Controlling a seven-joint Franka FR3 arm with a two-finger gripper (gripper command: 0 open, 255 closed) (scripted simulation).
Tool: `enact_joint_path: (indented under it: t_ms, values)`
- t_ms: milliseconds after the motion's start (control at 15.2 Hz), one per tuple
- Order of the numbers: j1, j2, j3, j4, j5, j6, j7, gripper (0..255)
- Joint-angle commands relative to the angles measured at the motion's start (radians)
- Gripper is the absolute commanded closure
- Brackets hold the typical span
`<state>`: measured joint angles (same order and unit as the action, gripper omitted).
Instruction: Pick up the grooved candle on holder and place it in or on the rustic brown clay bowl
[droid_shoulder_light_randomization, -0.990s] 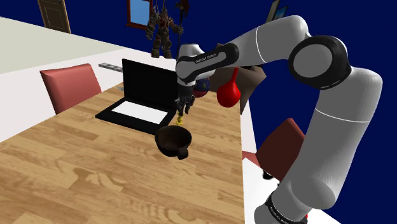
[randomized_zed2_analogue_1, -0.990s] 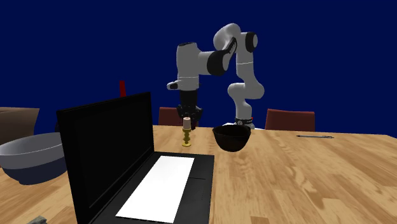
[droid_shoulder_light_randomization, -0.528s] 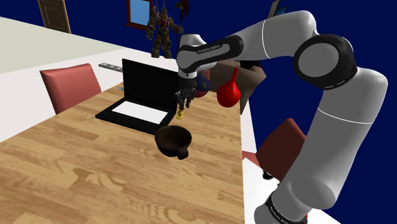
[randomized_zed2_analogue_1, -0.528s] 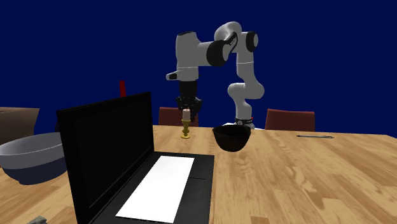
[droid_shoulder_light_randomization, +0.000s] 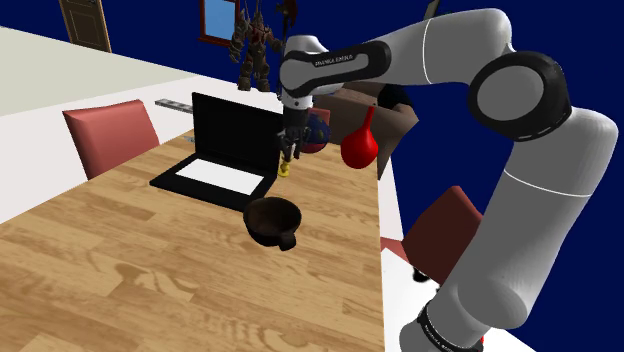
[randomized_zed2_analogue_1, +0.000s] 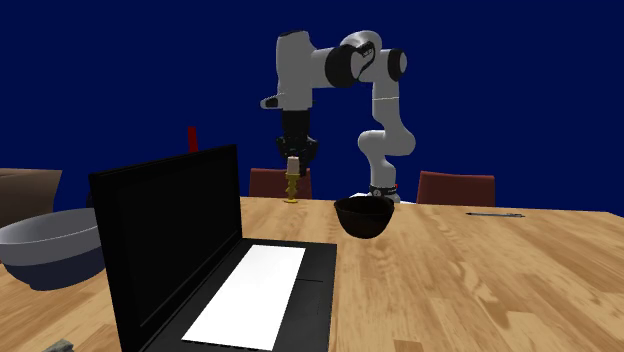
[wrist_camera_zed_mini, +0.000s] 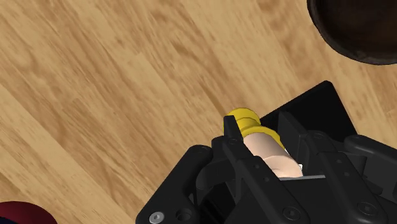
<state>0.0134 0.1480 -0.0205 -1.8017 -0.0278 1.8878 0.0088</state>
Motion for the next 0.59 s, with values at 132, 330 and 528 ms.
enact_joint_path:
  t_ms: [132, 330, 528]
  values:
    - [0.000, -0.012, 0.000, 0.040, 0.000, -0.053, -0.002, 255]
    - [0.000, -0.017, 0.000, 0.075, 0.000, -0.092, -0.003, 255]
    - [0.000, -0.020, 0.000, 0.111, 0.001, -0.131, -0.004, 255]
